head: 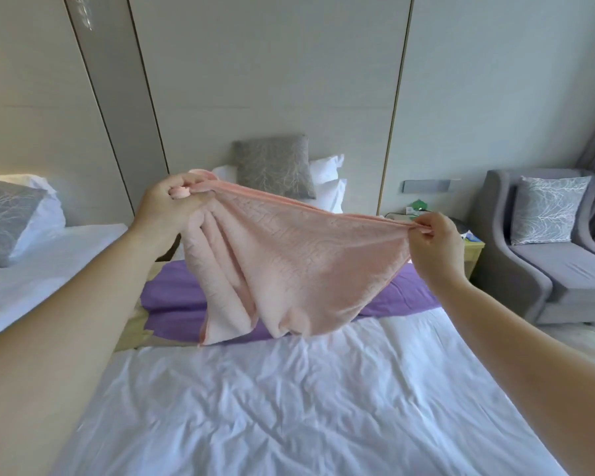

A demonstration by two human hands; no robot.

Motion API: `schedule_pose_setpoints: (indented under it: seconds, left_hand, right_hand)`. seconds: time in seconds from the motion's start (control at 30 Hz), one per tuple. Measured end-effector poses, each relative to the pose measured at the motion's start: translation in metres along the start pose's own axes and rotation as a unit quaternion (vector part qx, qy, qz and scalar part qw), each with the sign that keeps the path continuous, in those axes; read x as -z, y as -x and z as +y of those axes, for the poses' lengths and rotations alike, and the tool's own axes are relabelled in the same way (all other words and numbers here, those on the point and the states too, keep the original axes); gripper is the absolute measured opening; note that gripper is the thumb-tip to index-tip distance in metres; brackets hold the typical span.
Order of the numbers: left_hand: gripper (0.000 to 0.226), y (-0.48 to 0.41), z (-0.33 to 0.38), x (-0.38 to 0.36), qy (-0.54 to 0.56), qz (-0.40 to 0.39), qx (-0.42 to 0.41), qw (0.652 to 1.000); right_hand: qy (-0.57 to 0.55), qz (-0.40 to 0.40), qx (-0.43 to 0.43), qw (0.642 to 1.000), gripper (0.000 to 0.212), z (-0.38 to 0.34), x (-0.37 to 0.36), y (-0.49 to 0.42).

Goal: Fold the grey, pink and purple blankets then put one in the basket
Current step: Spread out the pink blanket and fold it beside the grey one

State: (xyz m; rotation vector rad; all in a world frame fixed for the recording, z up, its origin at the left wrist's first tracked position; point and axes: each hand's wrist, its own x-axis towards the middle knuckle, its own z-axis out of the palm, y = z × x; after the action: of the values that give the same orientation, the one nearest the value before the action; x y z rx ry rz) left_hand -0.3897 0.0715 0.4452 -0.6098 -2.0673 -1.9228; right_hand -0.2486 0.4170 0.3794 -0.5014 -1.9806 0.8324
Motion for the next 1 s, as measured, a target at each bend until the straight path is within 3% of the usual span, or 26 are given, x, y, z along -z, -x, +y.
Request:
schedule_pose_setpoints:
  seconds: [0.1,0.17,0.3,0.47,0.53,0.6,0.67,0.73,0.83,0.93,1.0]
  left_hand:
    - [0.021,0.065,-0.054,0.020,-0.056,-0.058,0.111,0.991]
    - [0.021,0.114,-0.100,0.033,-0.151,-0.091,0.177,0.968]
    - [0.031,0.217,-0.183,0.051,-0.214,-0.169,0.241,0.932]
    - [0.041,0.308,-0.243,0.067,-0.292,-0.170,0.228,0.913]
    - [0.061,0.340,-0.260,0.070,-0.326,-0.161,0.216,0.906]
    - [0.077,0.368,-0.267,0.075,-0.314,-0.120,0.260,0.905]
    - [0.063,0.384,-0.271,0.084,-0.305,-0.078,0.303,0.900]
    - [0.026,0.395,-0.269,0.094,-0.318,-0.070,0.330,0.886]
    - [0.031,0.412,-0.261,0.112,-0.322,-0.111,0.308,0.888]
    - [0.019,0.428,-0.239,0.122,-0.336,-0.168,0.256,0.891]
    - [0.010,0.436,-0.228,0.125,-0.339,-0.189,0.219,0.895]
  right_hand:
    - [0.020,-0.082,-0.067,0.994,0.006,0.039,-0.005,0.072]
    - [0.056,-0.155,-0.094,0.982,0.010,0.070,-0.005,0.130]
    - [0.161,-0.286,-0.108,0.938,0.017,0.121,0.008,0.250]
    - [0.277,-0.392,-0.138,0.866,0.005,0.156,0.019,0.362]
    - [0.336,-0.405,-0.124,0.841,0.010,0.167,0.026,0.391]
    - [0.371,-0.397,-0.125,0.830,0.012,0.175,0.037,0.413]
    - [0.405,-0.377,-0.110,0.826,0.015,0.179,0.048,0.427]
    - [0.438,-0.351,-0.077,0.824,0.018,0.179,0.058,0.437]
    - [0.474,-0.342,-0.079,0.807,0.021,0.180,0.073,0.451]
    - [0.491,-0.381,-0.123,0.774,0.028,0.177,0.076,0.459]
    - [0.457,-0.424,-0.128,0.771,0.034,0.169,0.066,0.465]
